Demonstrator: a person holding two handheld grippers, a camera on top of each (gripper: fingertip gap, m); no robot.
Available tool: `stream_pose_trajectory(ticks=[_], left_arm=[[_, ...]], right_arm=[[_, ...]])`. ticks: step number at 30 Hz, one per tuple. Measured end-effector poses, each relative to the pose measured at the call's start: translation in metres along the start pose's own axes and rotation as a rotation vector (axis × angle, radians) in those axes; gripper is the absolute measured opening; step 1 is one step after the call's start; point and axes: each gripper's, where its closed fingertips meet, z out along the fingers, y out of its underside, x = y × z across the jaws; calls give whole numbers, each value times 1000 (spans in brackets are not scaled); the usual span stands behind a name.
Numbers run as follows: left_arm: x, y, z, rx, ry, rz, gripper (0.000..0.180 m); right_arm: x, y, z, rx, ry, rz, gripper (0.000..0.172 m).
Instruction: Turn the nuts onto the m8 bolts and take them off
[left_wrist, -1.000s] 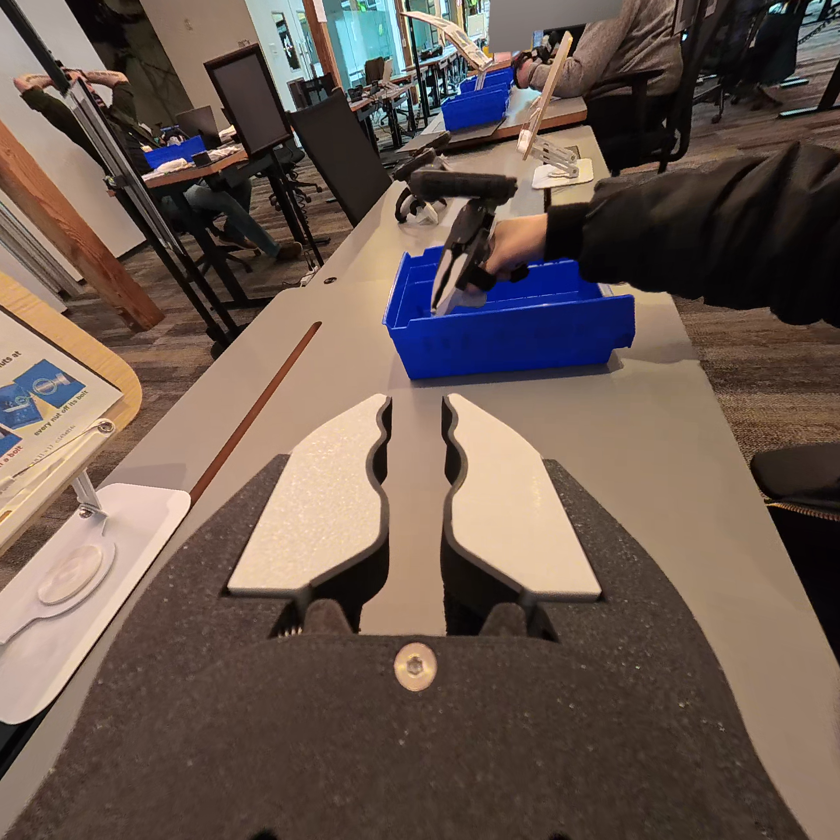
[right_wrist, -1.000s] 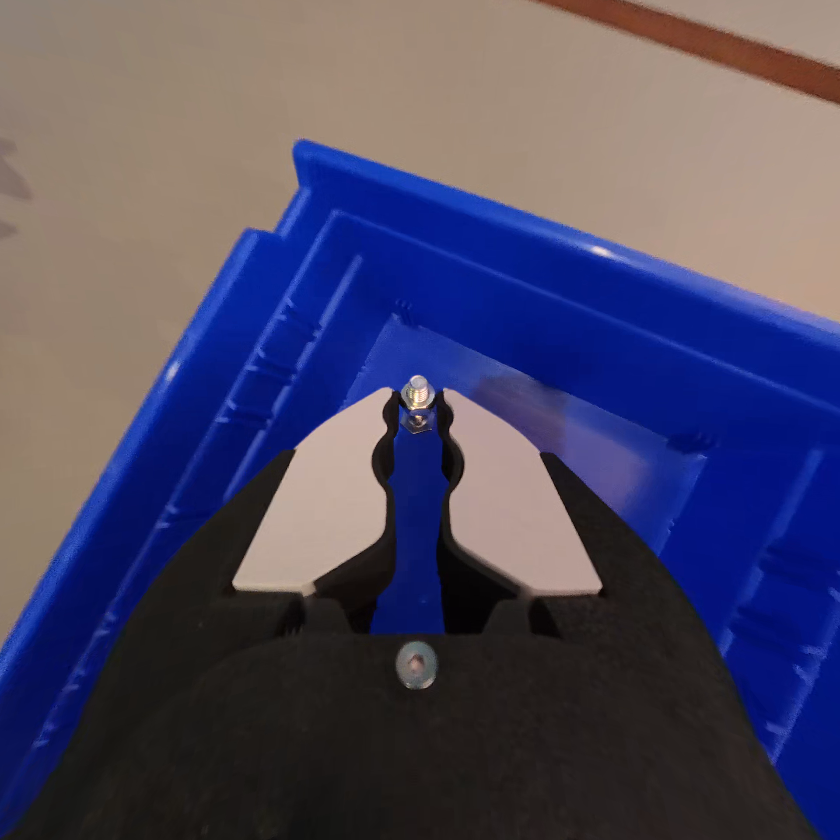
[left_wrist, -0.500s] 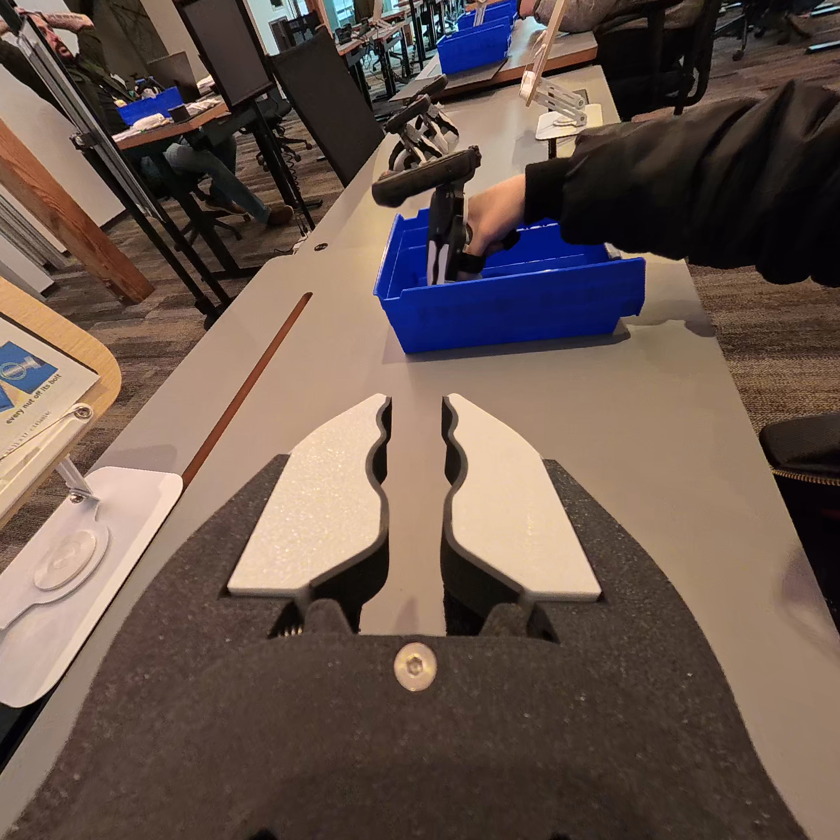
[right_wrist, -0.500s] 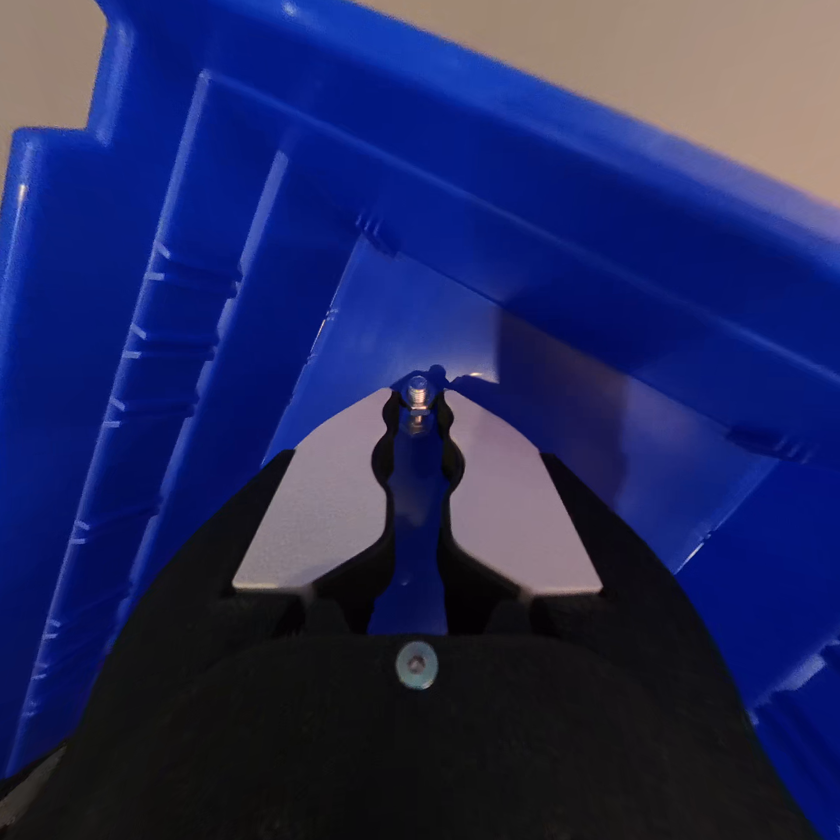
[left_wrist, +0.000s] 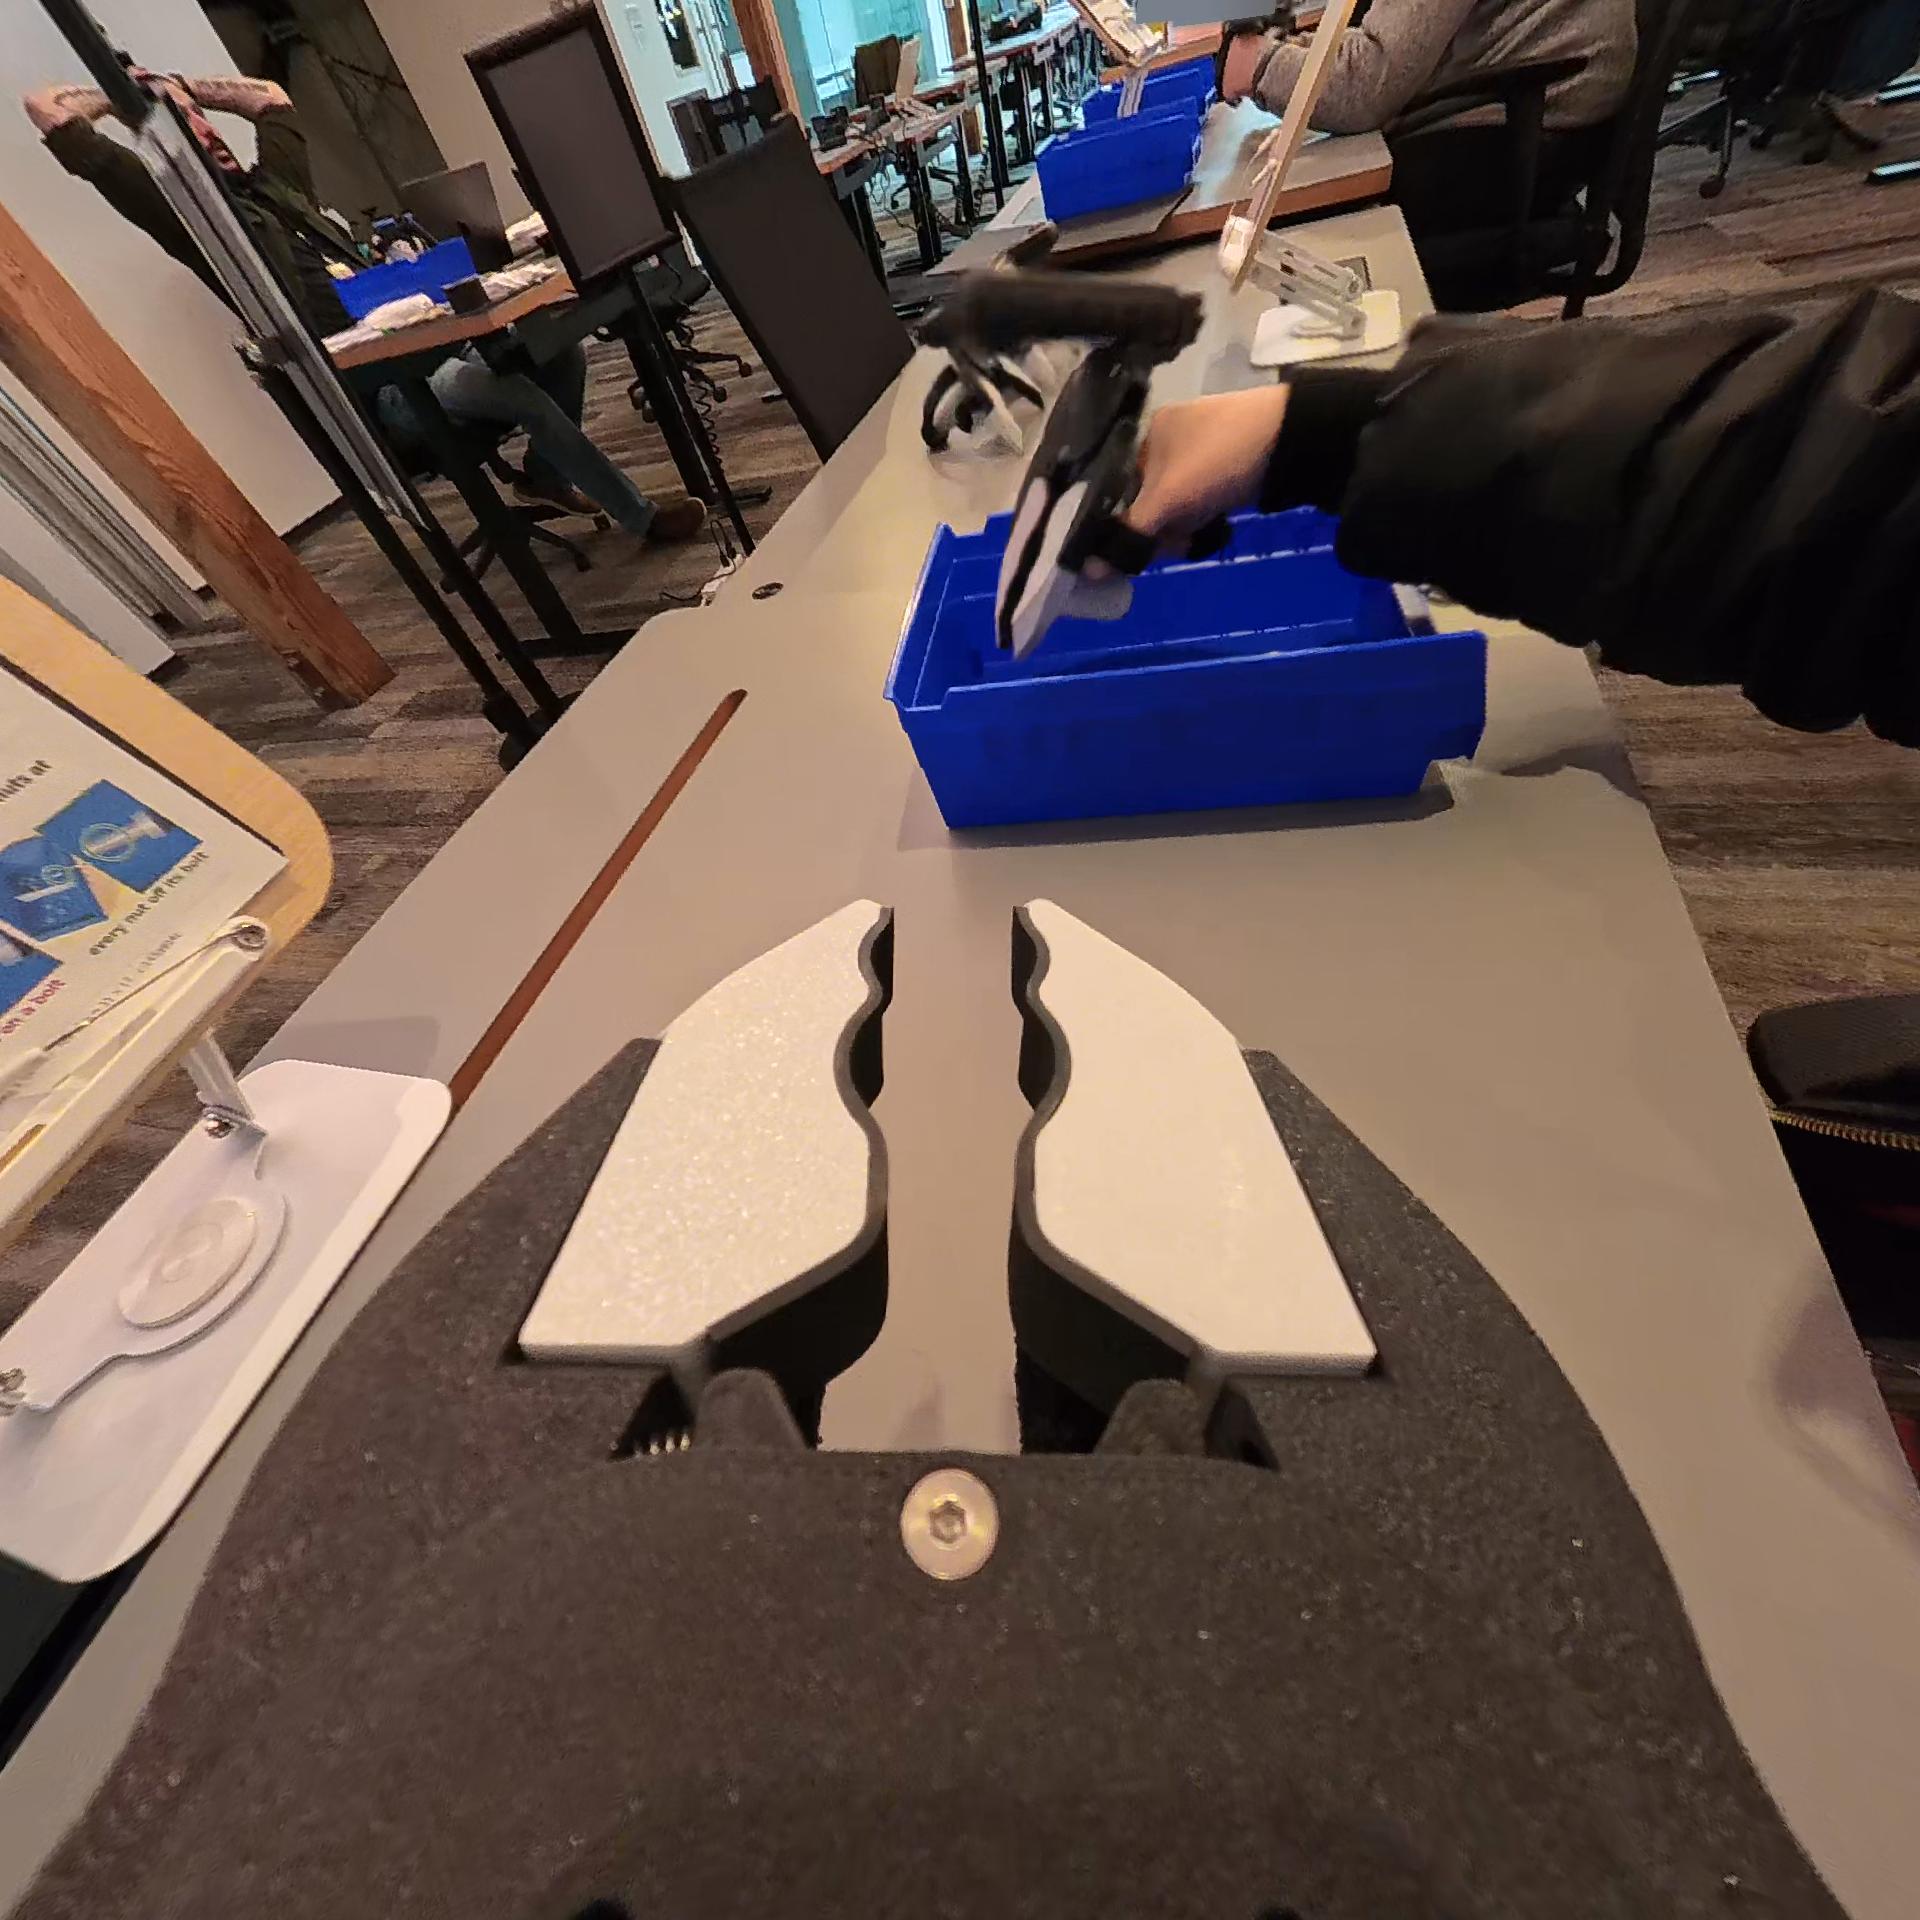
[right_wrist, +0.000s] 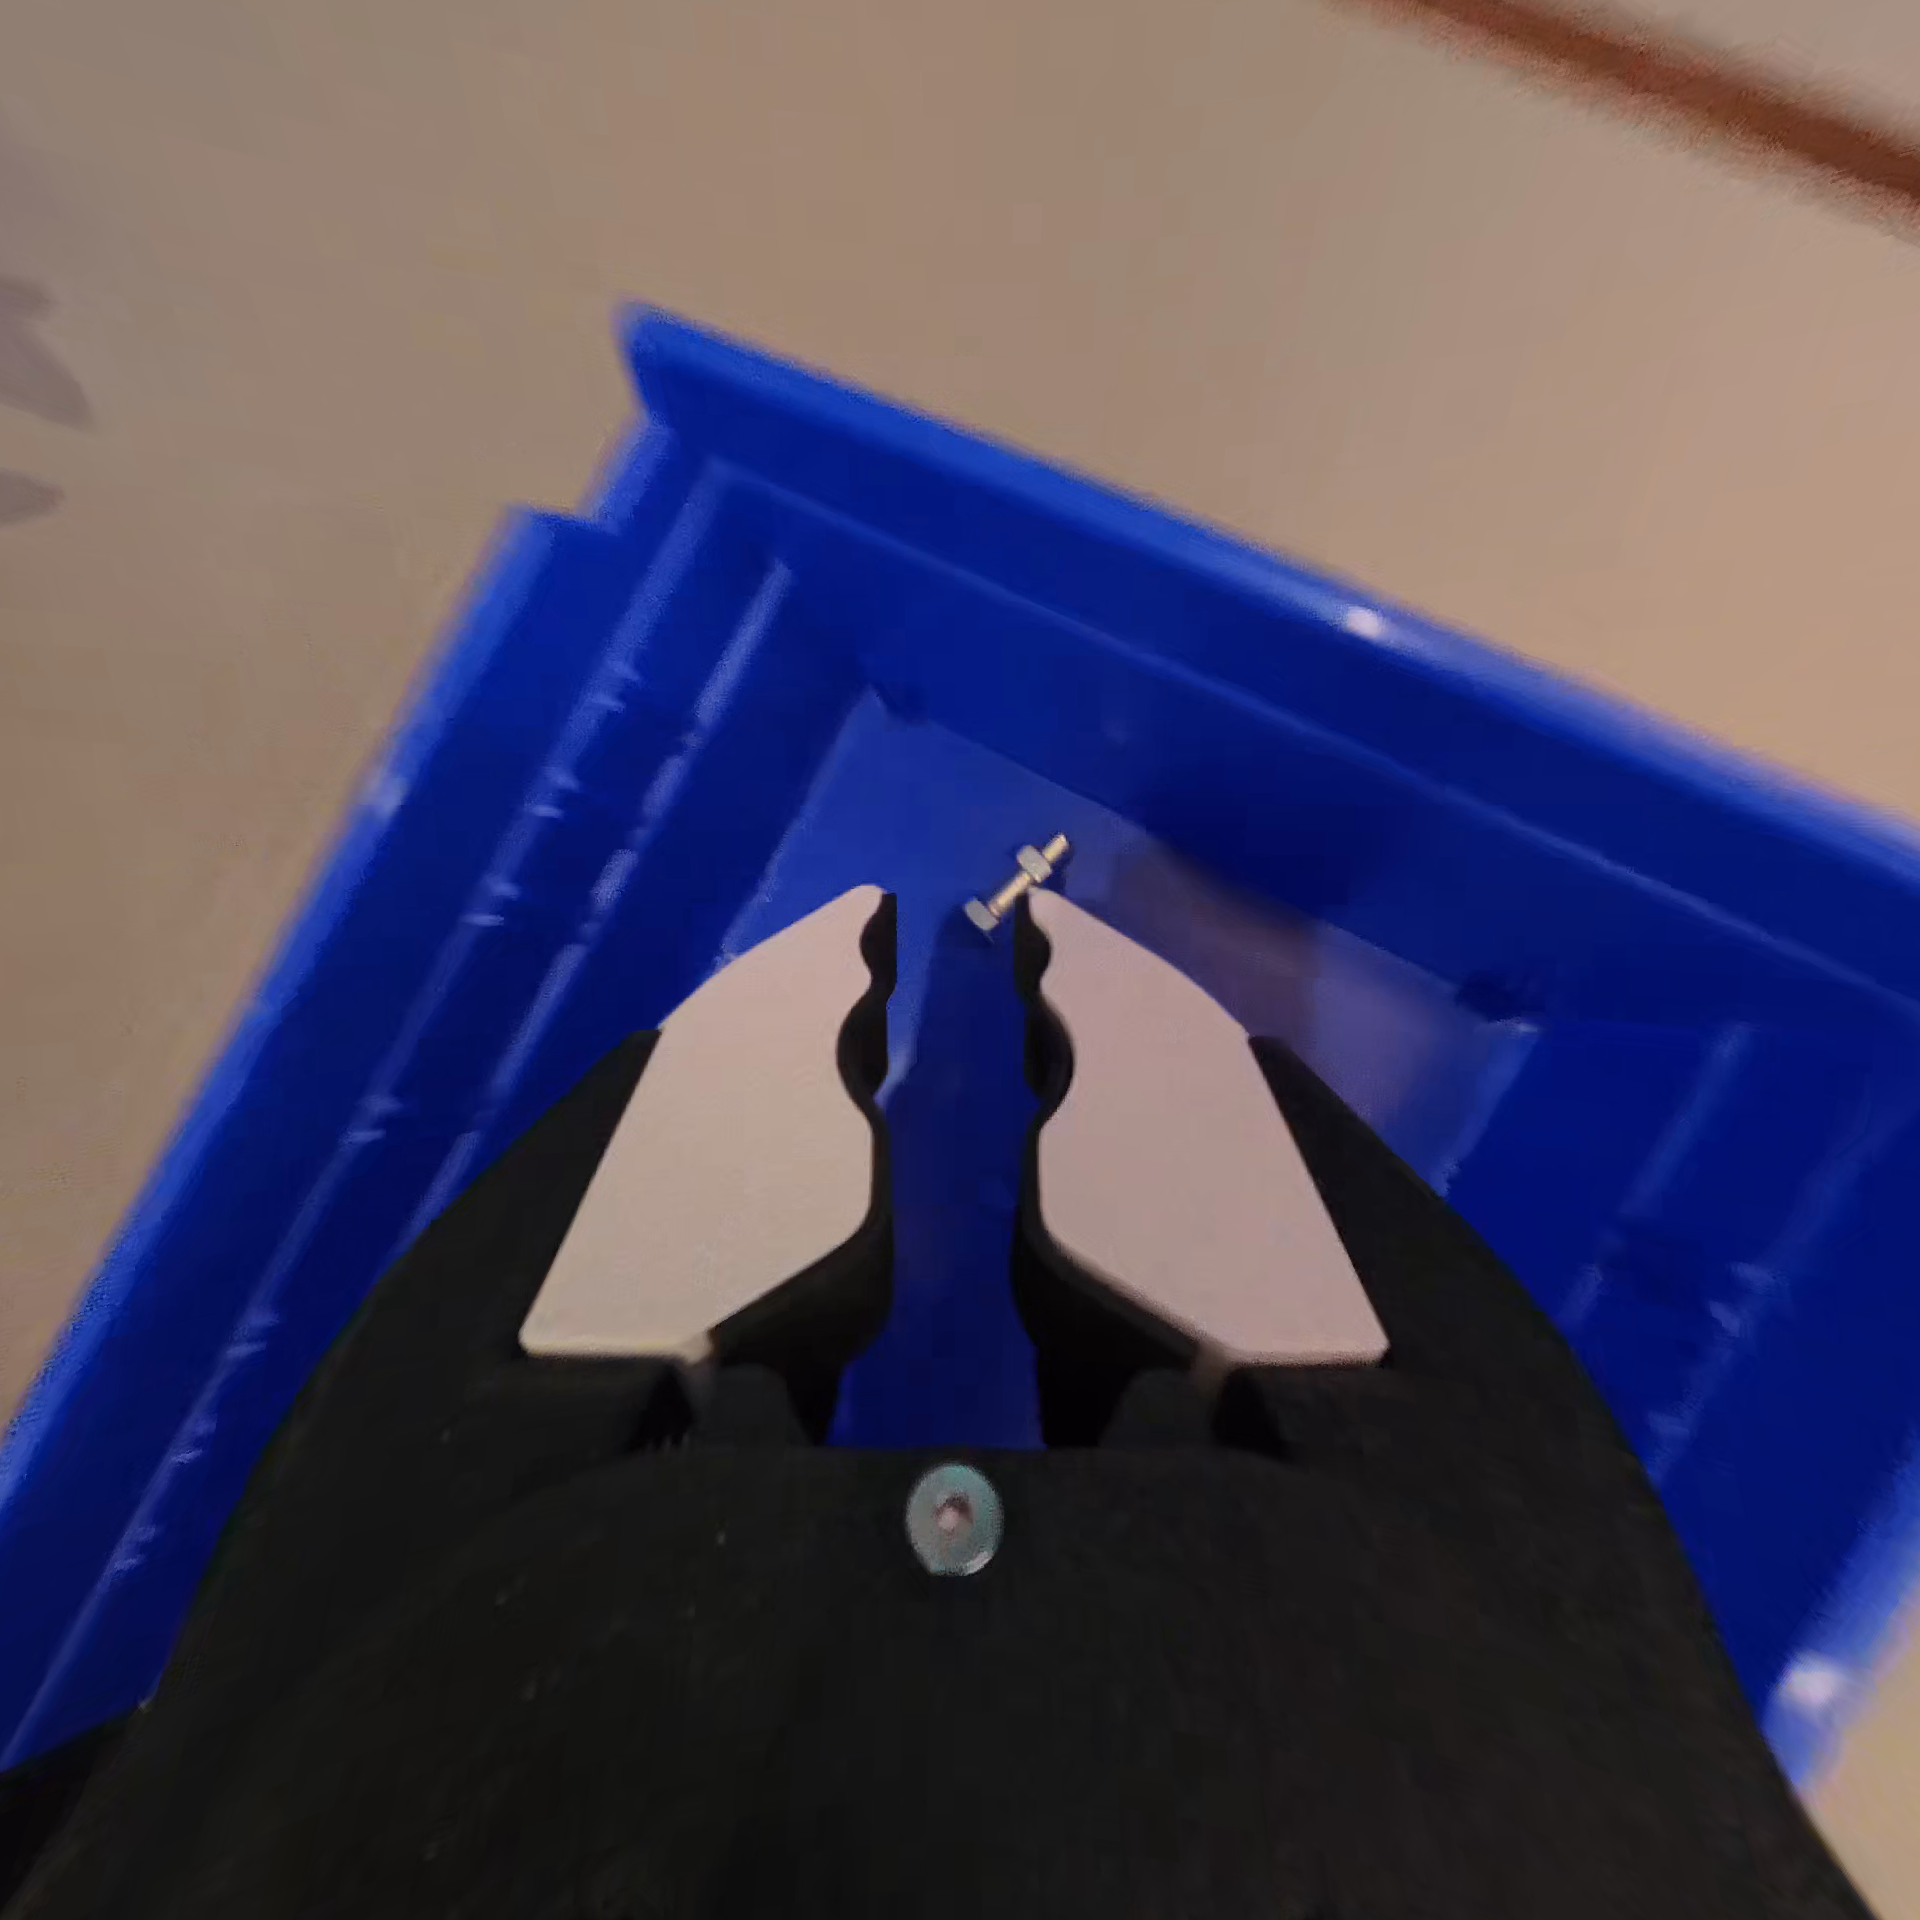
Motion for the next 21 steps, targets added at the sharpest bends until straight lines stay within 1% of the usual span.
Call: stream_pose_trajectory(ticks=[3,5,6,8,10,12,13,15,16,18,19,21], left_arm=[[-10,-3,-13,-2,-91,-11,22],[-17,-1,-25,-15,-168,-36,25],[-18,0,-32,-15,-205,-62,25],[-19,6,-49,9,-285,-131,25],[-14,14,-73,27,-365,-192,25],[-7,24,-104,24,-458,-223,24],[-3,29,-124,15,-508,-229,23],[4,40,-172,-25,-621,-231,22],[5,45,-200,-51,-691,-231,22],[6,57,-259,-104,-811,-243,20],[8,67,-286,-140,-847,-258,19],[12,97,-329,-261,-881,-310,18]], right_arm=[[-32,-43,-59,239,52,-87,20],[-63,-67,-93,375,88,-175,24],[-82,-77,-104,424,92,-220,30],[-117,-91,-113,500,88,-299,42],[-150,-101,-108,555,60,-360,57],[-180,-107,-94,574,3,-400,66],[-195,-110,-87,587,-24,-425,63],[-219,-118,-75,631,-61,-481,51],[-228,-122,-70,652,-73,-503,46],[-244,-130,-61,683,-103,-526,32],[-250,-133,-58,696,-124,-525,32],[-263,-137,-48,694,-178,-522,26]])
